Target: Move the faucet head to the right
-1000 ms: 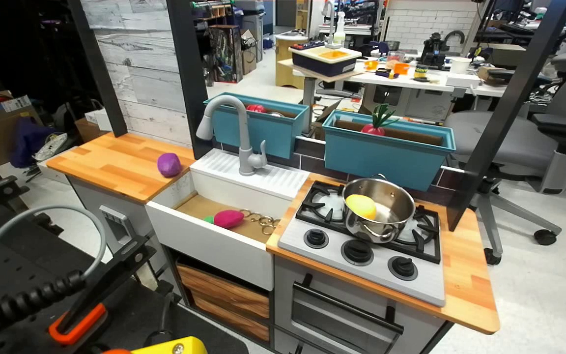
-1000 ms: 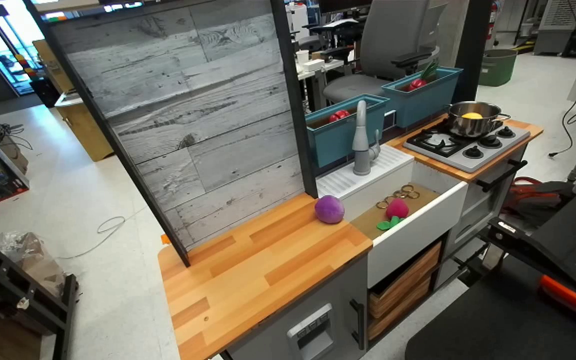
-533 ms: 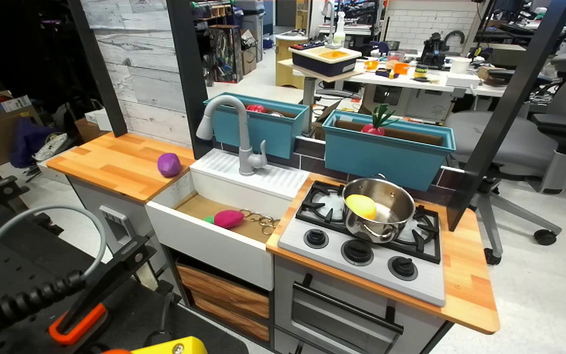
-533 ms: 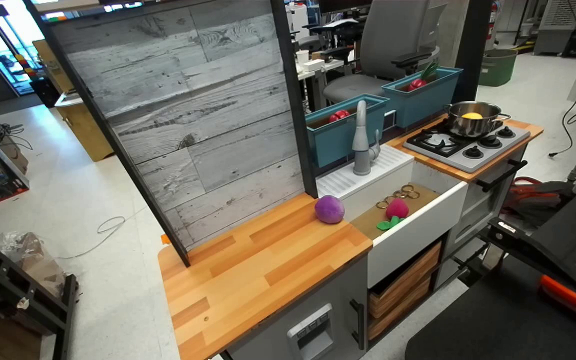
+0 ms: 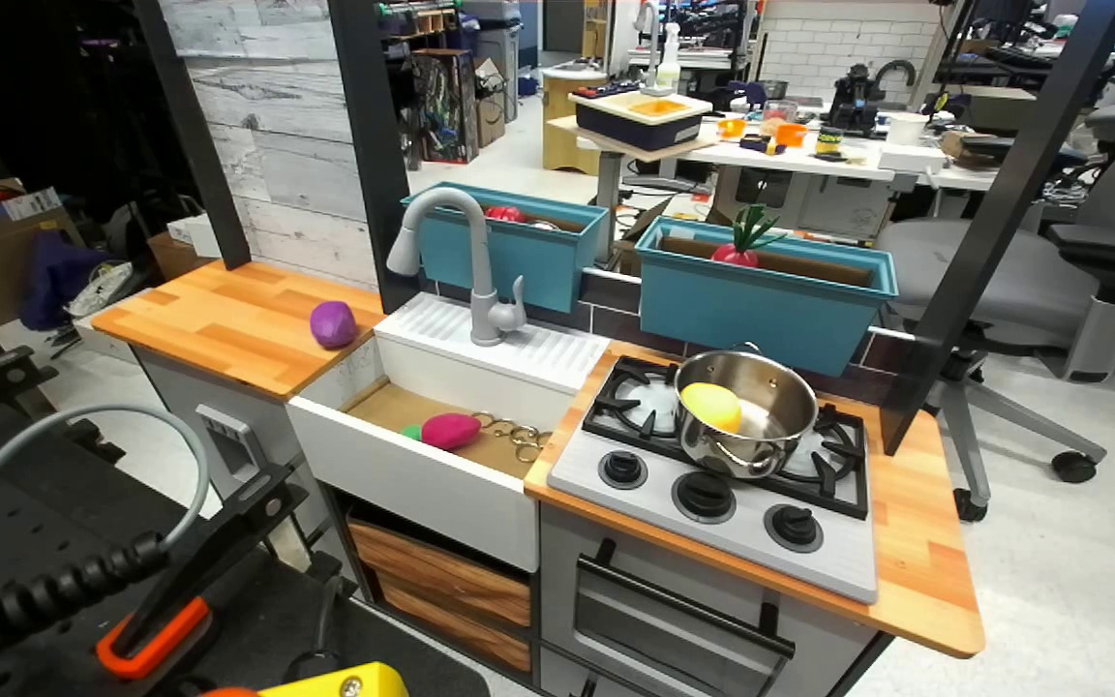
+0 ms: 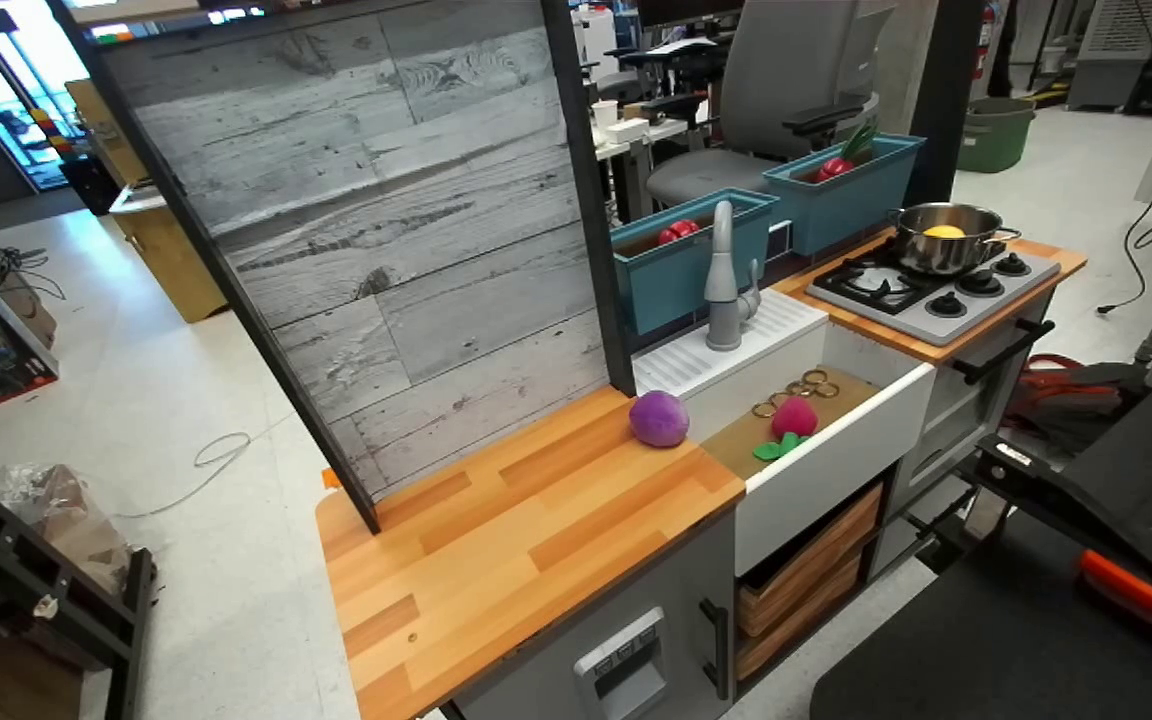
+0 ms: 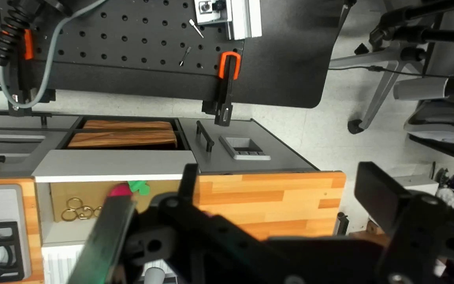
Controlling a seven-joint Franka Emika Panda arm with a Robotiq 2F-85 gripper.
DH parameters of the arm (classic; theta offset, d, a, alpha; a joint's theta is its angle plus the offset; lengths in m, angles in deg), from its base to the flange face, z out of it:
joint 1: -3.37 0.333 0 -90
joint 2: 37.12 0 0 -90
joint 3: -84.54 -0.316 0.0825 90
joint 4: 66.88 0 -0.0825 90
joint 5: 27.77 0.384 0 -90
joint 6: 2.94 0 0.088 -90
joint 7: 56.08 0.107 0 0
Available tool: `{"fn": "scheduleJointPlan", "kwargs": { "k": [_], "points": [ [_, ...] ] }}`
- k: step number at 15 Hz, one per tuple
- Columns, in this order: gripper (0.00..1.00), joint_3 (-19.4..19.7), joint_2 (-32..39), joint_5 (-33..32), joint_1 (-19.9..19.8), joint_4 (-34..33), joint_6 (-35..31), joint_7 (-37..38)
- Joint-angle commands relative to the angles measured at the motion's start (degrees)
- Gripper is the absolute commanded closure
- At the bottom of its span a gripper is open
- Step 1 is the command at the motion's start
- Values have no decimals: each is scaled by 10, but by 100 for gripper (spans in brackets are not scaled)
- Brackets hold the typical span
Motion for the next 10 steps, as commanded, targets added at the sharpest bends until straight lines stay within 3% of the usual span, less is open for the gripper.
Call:
{"fn": "scheduleJointPlan", "kwargs": {
  "k": [1,5,10],
  "points": [
    [0,9,69,45,-11,-33,-60,-1],
    [0,12,150,91,-12,-58,-164,11],
    [0,1,291,95,-13,-103,-337,38]
  ]
}}
